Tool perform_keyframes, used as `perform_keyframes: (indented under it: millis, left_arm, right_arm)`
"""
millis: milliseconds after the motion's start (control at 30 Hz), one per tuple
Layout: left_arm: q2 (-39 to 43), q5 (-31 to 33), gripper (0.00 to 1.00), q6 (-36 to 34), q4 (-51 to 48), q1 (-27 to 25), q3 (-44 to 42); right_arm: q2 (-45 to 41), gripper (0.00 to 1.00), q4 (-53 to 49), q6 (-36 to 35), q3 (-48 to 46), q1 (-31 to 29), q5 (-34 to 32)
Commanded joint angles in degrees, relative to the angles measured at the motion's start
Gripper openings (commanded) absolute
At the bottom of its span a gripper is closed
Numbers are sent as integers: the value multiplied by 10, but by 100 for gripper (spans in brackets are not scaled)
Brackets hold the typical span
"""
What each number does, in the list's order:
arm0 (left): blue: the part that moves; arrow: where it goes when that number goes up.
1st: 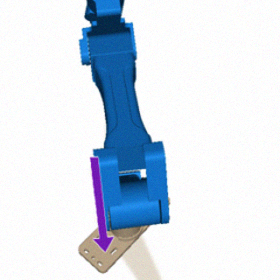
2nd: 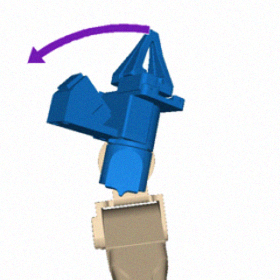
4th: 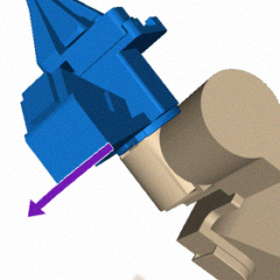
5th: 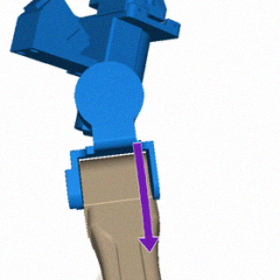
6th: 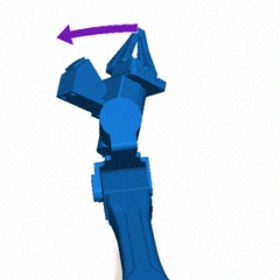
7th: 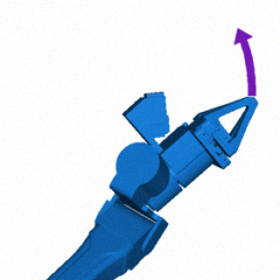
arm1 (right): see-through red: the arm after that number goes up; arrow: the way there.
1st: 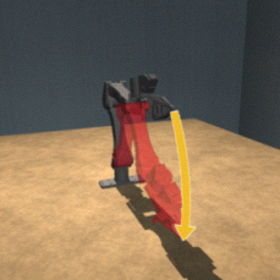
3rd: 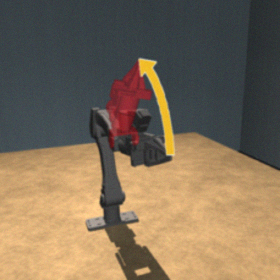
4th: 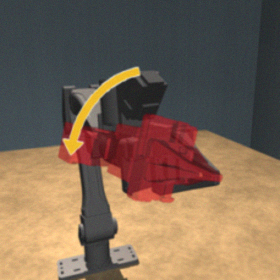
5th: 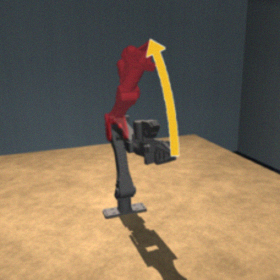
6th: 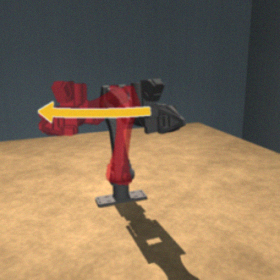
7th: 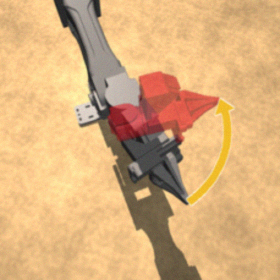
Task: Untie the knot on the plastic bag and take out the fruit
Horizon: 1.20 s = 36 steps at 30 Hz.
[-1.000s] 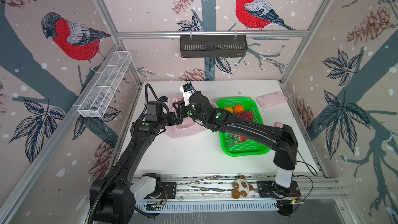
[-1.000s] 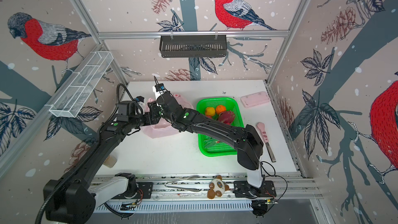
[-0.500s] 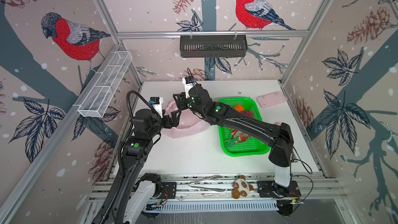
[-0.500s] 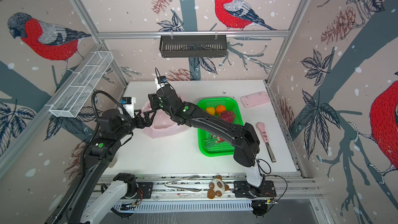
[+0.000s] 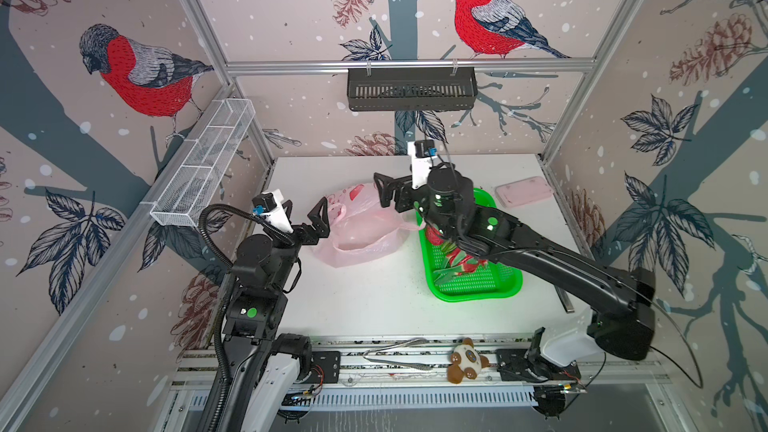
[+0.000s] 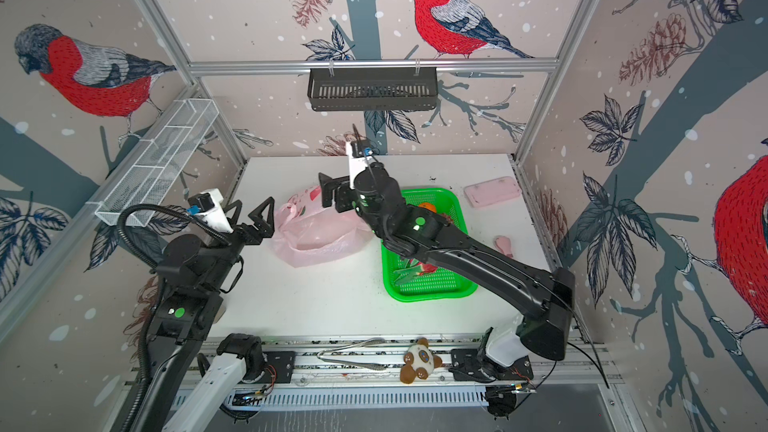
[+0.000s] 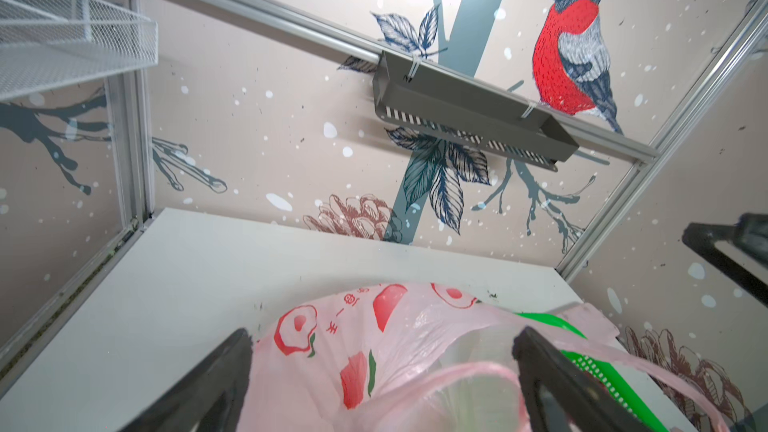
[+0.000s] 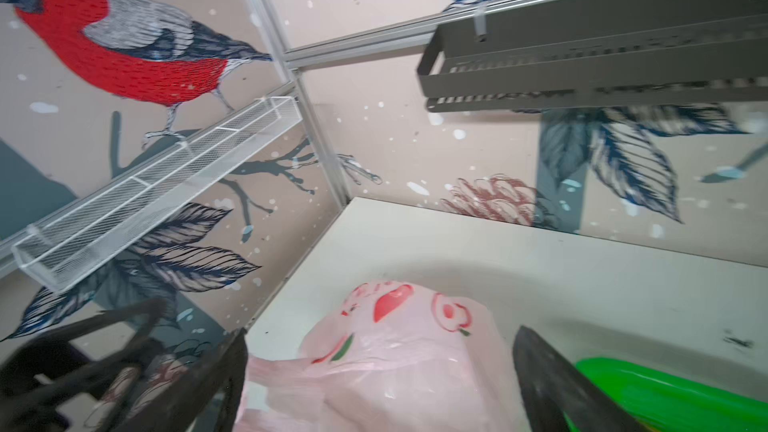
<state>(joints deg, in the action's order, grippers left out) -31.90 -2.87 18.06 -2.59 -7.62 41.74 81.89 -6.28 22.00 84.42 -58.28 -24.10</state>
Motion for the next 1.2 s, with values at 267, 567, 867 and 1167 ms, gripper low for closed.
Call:
perform_keyframes:
  millis: [267, 567, 867, 1167]
  left_arm:
    - [-84, 198, 98, 14, 30, 6, -13]
    - [-132, 322, 98, -22, 260, 13, -188]
    - [-229, 338, 98, -59, 406, 17, -271]
    - [-289, 348, 98, -80, 495, 19, -309]
  right_arm:
    - [-302, 99, 74, -10, -379, 169, -136]
    - [-460, 99, 196, -72, -655, 325, -153]
    - [-464, 100, 238, -68, -744, 427, -99]
    - [-455, 99, 283, -84, -769, 440, -80]
